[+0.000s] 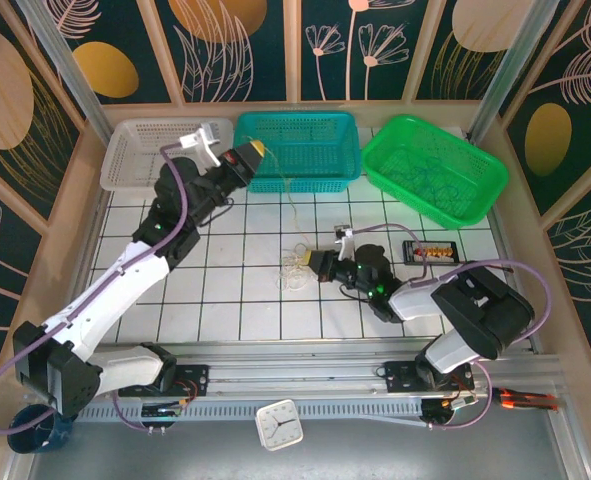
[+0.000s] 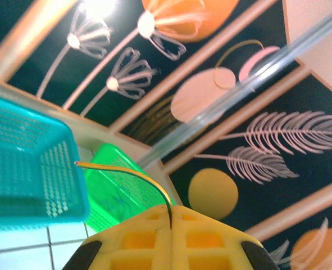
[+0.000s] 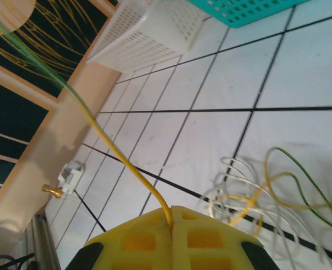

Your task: Untangle the cables

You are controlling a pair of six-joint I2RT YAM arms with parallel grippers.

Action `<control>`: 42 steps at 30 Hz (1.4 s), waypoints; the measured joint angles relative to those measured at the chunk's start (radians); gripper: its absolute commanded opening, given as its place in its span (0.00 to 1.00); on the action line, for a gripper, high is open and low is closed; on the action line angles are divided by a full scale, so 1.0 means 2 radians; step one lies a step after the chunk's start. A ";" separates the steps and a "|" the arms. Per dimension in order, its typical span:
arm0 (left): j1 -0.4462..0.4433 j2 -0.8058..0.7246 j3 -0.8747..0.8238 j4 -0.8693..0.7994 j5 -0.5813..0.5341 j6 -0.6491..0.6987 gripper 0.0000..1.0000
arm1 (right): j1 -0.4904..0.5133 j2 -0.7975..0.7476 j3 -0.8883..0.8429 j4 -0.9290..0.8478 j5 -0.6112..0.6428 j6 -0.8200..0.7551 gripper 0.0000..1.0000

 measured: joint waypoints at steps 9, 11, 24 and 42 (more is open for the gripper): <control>0.090 0.040 0.086 -0.037 0.000 0.058 0.00 | -0.008 -0.104 -0.014 -0.045 0.028 -0.008 0.00; 0.110 0.054 0.098 -0.041 0.000 0.066 0.00 | -0.008 -0.126 -0.014 -0.064 0.033 -0.016 0.00; 0.208 0.167 0.180 -0.061 -0.014 0.094 0.00 | -0.010 -0.246 -0.005 -0.192 0.075 -0.055 0.00; 0.225 0.290 0.272 -0.086 -0.060 0.174 0.00 | -0.011 -0.308 0.027 -0.297 0.090 -0.073 0.00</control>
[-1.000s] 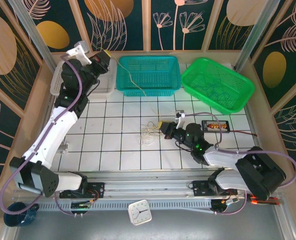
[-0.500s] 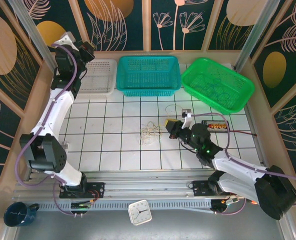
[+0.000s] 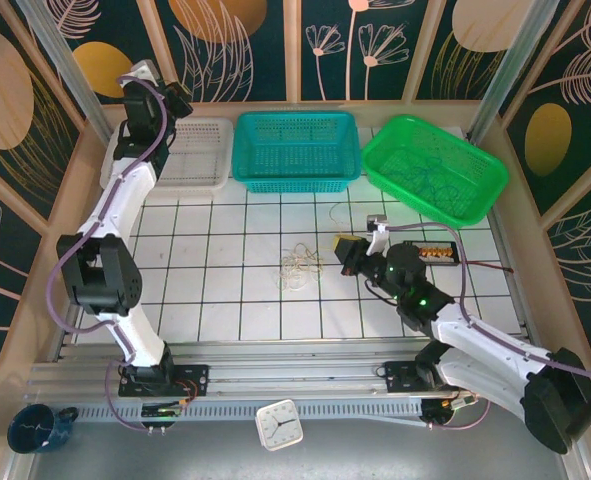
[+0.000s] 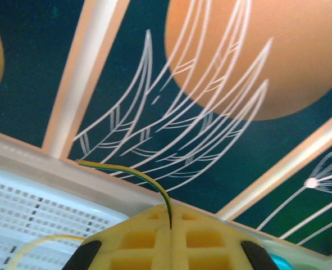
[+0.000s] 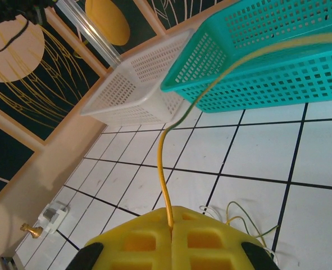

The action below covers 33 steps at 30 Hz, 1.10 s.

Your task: Untangle the cables

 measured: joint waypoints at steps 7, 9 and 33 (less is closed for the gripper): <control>0.019 0.038 0.008 -0.007 -0.012 0.023 0.01 | 0.000 -0.006 0.005 -0.027 0.000 -0.009 0.00; 0.024 0.047 0.008 -0.008 -0.012 0.028 0.12 | 0.000 -0.006 0.007 -0.034 0.000 -0.009 0.00; 0.029 -0.036 -0.111 -0.010 0.106 -0.014 0.99 | 0.000 0.052 0.009 -0.007 -0.032 -0.009 0.00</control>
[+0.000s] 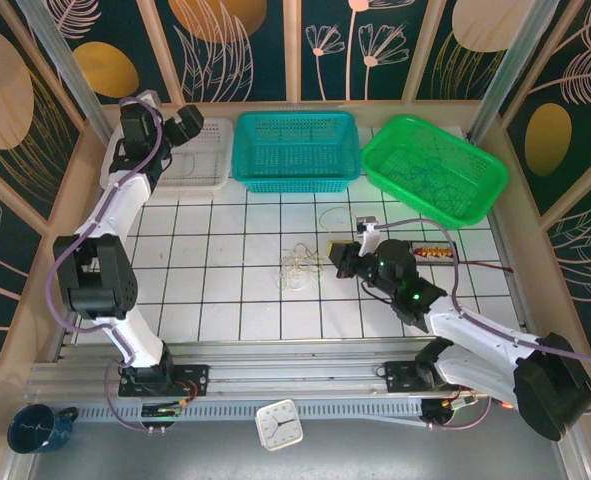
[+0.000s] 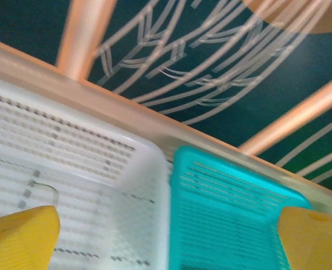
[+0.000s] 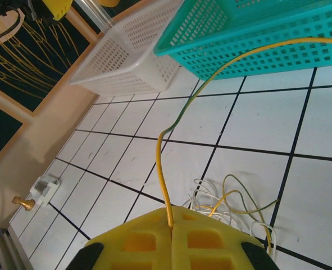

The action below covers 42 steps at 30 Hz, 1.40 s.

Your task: Untangle the cables

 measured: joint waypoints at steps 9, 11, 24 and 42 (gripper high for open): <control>-0.047 -0.086 -0.169 0.071 0.117 -0.101 0.99 | 0.000 0.018 0.000 0.020 -0.035 -0.014 0.00; -0.076 -0.101 -0.197 0.087 0.132 -0.117 0.99 | 0.000 0.022 0.000 0.024 -0.044 -0.016 0.00; -0.190 -0.148 -0.301 0.171 0.176 -0.169 0.99 | 0.041 0.068 0.038 0.030 -0.083 -0.028 0.00; -0.215 -0.118 -0.301 0.141 0.214 -0.133 0.81 | 0.079 0.125 0.094 0.020 -0.089 -0.052 0.00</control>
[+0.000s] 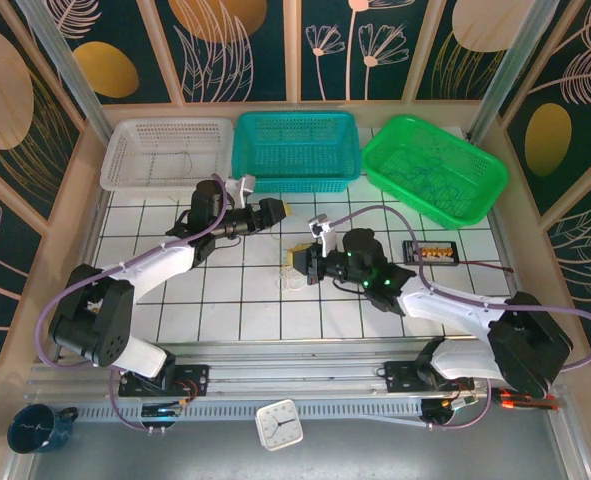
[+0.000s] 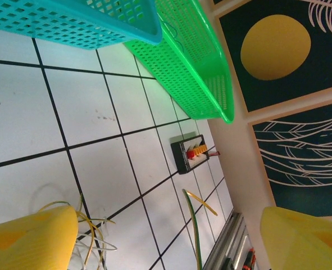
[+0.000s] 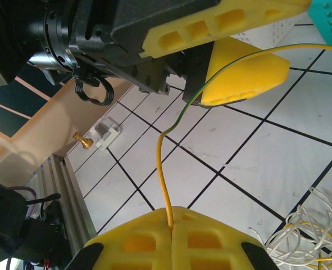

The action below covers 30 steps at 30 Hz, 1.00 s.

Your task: Untangle the cables

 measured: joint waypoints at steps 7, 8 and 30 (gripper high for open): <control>0.000 0.012 0.000 0.000 0.004 0.002 0.71 | 0.003 0.006 0.007 -0.002 0.000 0.000 0.00; 0.000 0.014 0.000 0.000 0.005 0.003 0.70 | 0.004 0.007 0.007 -0.002 0.000 0.000 0.00; -0.006 0.021 0.000 0.009 0.024 -0.004 0.00 | 0.007 0.018 0.007 -0.003 0.002 0.000 0.00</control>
